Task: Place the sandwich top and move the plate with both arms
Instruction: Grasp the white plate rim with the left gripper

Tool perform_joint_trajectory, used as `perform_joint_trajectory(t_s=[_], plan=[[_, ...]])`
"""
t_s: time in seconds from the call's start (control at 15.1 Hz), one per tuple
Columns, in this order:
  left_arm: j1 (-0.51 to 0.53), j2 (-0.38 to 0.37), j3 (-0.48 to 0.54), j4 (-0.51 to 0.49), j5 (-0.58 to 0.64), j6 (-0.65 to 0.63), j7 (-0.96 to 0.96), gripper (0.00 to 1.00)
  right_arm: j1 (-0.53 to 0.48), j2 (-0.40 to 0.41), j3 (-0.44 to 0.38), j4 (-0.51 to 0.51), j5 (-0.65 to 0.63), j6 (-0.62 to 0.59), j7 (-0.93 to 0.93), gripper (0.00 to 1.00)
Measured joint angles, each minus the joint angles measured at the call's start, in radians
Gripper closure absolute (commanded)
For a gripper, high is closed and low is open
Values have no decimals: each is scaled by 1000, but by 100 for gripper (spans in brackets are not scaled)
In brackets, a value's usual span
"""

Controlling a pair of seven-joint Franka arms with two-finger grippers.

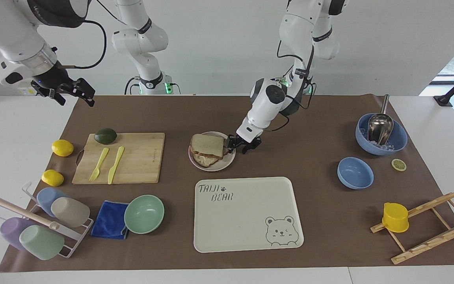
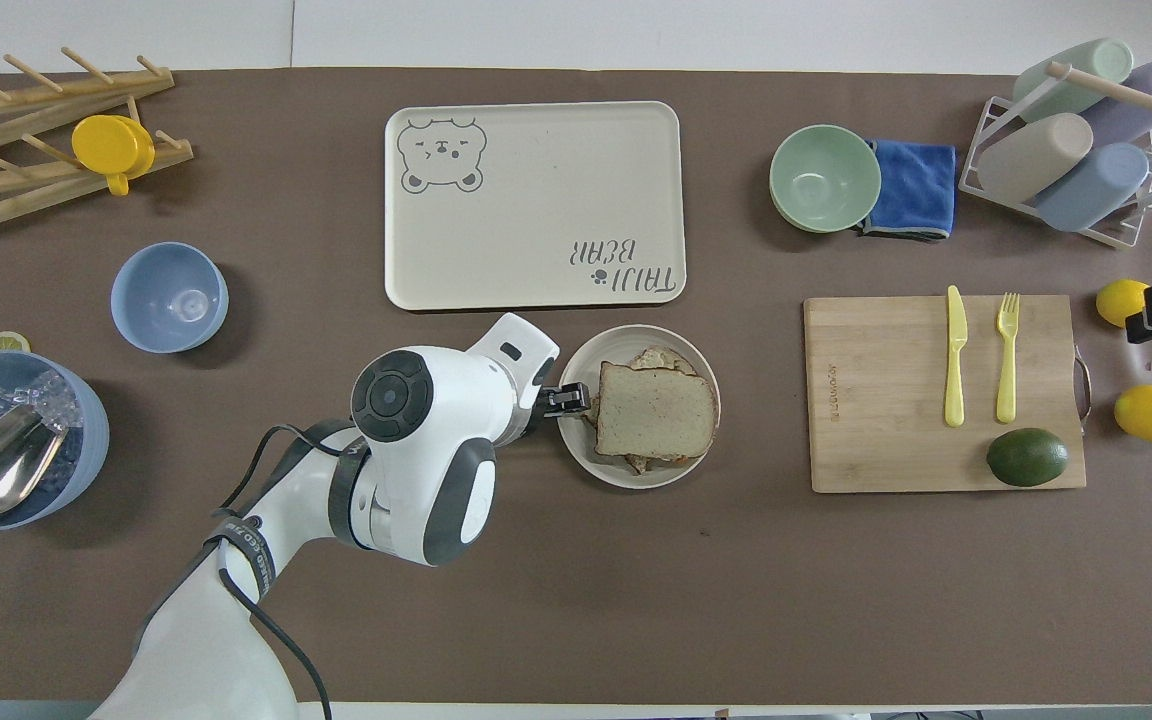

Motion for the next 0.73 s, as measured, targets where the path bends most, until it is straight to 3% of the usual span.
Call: perform_joint_trajectory(t_s=[0.13, 0.27, 0.33, 0.73], plan=[[-9, 0, 1, 0, 0, 0, -11, 71, 0, -1, -2, 0, 0, 0, 3, 0], [-9, -1, 1, 1, 0, 0, -12, 96, 0, -1, -1, 0, 0, -1, 1, 0], [-10, 0, 1, 0, 0, -1, -13, 100, 0, -1, -1, 0, -1, 0, -5, 0], [-12, -9, 0, 2, -4, -7, -13, 100, -3, -1, -3, -13, -1, -1, -8, 0]])
